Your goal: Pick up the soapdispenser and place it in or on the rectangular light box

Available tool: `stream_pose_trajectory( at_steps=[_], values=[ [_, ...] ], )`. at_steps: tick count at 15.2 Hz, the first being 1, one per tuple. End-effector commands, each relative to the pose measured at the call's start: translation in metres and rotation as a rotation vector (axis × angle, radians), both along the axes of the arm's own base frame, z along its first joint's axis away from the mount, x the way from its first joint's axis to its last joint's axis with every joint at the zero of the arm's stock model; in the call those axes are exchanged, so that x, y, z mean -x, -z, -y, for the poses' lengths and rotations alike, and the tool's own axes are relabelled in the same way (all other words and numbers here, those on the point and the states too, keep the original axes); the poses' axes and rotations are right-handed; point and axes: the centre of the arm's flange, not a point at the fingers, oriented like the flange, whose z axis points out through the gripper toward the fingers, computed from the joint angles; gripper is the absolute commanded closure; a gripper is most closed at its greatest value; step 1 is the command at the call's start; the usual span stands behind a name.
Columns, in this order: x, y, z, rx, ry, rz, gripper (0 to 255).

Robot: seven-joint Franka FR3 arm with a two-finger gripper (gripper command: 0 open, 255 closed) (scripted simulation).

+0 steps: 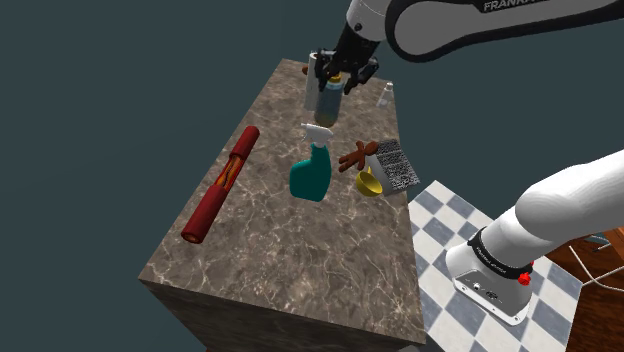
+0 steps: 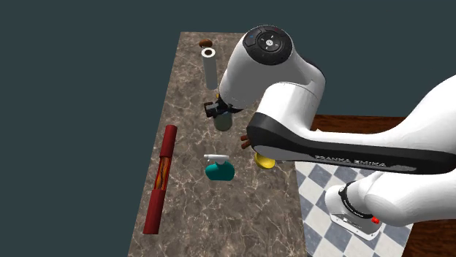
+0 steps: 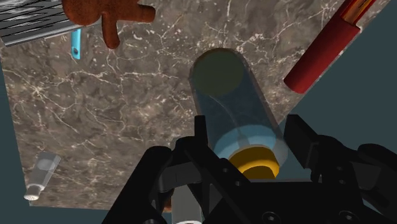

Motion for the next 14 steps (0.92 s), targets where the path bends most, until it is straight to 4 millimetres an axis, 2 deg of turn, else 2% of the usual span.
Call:
stream_pose_trajectory(
  at_steps=[1, 2, 14],
  values=[
    [-0.001, -0.011, 0.001, 0.000, 0.000, 0.000, 255],
    [-0.001, -0.013, 0.001, 0.000, 0.000, 0.000, 255],
    [0.070, -0.036, 0.140, 0.000, 0.000, 0.000, 255]
  ],
)
